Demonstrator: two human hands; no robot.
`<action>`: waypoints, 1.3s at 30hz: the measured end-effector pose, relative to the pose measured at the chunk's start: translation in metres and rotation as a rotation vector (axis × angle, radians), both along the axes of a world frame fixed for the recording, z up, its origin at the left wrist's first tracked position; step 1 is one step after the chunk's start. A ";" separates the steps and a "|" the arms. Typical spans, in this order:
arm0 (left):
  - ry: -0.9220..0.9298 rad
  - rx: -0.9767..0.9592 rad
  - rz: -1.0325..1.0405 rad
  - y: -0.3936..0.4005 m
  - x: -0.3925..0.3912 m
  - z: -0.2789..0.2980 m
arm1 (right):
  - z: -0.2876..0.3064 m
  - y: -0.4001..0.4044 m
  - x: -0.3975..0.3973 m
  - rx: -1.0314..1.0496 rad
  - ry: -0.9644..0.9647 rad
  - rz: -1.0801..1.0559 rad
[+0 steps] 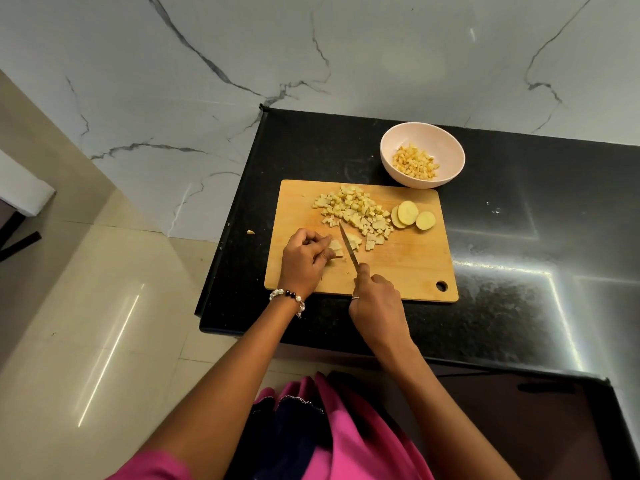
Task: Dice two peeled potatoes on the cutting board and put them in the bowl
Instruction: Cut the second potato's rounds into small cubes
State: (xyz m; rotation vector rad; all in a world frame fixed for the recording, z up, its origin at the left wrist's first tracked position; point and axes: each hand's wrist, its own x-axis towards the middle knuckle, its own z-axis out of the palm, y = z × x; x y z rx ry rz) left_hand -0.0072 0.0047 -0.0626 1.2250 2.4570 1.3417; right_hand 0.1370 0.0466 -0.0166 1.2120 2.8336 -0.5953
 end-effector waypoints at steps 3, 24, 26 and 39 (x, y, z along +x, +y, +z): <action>-0.006 -0.003 0.019 0.000 0.001 -0.002 | -0.001 -0.005 -0.003 -0.044 0.017 0.028; -0.016 -0.040 0.041 0.002 0.002 -0.001 | -0.004 -0.012 0.001 0.082 -0.138 0.036; -0.030 -0.028 0.039 0.001 0.001 0.000 | -0.002 -0.004 -0.002 0.060 -0.111 0.014; -0.081 0.032 0.068 0.001 0.001 -0.001 | -0.002 -0.010 -0.007 -0.013 -0.033 0.056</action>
